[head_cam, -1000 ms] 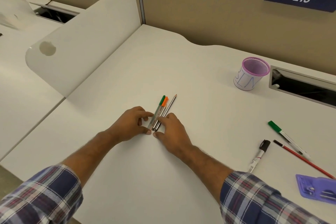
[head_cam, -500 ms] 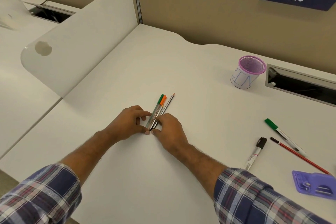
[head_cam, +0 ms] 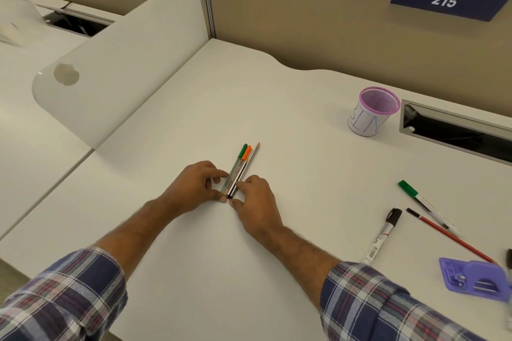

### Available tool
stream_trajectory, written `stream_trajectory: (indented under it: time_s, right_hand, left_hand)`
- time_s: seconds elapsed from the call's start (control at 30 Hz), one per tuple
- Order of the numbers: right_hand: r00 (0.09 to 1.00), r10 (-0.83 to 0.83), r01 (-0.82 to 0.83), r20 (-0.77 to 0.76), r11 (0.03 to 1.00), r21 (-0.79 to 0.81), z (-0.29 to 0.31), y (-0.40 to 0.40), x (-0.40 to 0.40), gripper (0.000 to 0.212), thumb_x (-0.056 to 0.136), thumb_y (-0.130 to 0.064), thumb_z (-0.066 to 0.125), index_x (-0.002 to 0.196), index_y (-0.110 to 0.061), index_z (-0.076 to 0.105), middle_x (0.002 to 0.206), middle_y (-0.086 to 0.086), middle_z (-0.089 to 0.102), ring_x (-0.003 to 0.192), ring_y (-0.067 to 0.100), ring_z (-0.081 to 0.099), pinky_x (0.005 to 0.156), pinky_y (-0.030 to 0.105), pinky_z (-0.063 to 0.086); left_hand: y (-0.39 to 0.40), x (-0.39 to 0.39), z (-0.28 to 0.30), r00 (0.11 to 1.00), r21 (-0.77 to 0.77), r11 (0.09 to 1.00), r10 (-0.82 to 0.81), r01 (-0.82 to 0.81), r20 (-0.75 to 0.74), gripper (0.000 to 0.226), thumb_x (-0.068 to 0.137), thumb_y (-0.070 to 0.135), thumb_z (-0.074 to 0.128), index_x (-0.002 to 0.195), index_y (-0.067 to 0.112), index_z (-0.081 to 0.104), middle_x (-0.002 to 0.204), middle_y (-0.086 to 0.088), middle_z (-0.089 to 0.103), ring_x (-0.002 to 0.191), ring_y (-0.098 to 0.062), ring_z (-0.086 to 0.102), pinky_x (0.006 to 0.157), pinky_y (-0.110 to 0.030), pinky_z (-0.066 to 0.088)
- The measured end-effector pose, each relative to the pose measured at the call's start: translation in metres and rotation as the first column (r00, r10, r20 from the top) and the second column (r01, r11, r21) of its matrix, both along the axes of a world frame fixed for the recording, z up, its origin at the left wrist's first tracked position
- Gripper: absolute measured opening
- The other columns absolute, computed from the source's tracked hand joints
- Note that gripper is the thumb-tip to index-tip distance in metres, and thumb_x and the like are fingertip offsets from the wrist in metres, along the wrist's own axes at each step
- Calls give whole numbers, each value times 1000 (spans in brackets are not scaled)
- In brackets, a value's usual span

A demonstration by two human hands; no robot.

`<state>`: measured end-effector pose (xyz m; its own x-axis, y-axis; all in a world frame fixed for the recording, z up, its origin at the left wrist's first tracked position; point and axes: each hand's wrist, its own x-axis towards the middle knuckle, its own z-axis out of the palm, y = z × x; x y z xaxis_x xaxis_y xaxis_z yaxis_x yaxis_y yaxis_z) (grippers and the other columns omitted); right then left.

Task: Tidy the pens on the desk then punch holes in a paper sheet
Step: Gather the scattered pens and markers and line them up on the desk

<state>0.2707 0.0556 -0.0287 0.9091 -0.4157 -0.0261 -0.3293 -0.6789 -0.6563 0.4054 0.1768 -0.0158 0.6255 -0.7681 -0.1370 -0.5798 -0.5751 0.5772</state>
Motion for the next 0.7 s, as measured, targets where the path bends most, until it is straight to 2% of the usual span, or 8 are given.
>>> stream_trajectory:
  time_s: [0.17, 0.33, 0.4, 0.53, 0.7]
  right_hand:
    - [1000, 9, -9, 13, 1000, 27, 0, -1, -2, 35, 86, -27, 66, 118, -15, 61, 107, 2, 55, 106, 19, 46, 87, 26, 40]
    - [999, -39, 36, 27, 992, 122, 4, -9, -12, 50, 88, -24, 65, 135, -15, 50, 122, 2, 54, 117, 19, 48, 100, 31, 43]
    - [995, -92, 83, 48, 983, 161, 8, -20, -21, 52, 89, -21, 63, 138, -17, 48, 124, 1, 53, 113, 16, 49, 100, 32, 44]
    - [960, -259, 239, 106, 956, 168, 18, -54, -53, 38, 89, -15, 63, 126, -18, 58, 112, -1, 56, 97, 14, 54, 87, 25, 46]
    - [888, -450, 446, 96, 893, 64, 22, -89, -111, 21, 88, -12, 62, 109, -15, 64, 107, 0, 57, 103, 18, 55, 81, 24, 43]
  left_hand:
    - [0, -1, 2, 1000, 27, 1000, 9, -9, 4, 63, 64, 36, 91, 121, 21, 71, 91, 11, 58, 70, -4, 53, 63, -8, 39]
    - [0, -7, 9, 999, 103, 994, 40, -42, 21, 78, 64, 46, 89, 133, 26, 59, 106, 11, 55, 78, -4, 49, 71, -20, 39]
    - [-2, -13, 13, 997, 91, 994, 61, -65, 42, 81, 63, 50, 88, 134, 29, 56, 109, 12, 52, 79, -4, 49, 71, -20, 39]
    - [-14, -35, 18, 995, 0, 996, 84, -84, 51, 67, 70, 50, 83, 129, 29, 59, 108, 15, 51, 81, 1, 51, 73, -21, 40]
    - [-46, -74, 16, 999, -95, 995, 24, -20, 43, 44, 81, 44, 76, 121, 31, 63, 102, 19, 52, 80, 6, 52, 72, -15, 38]
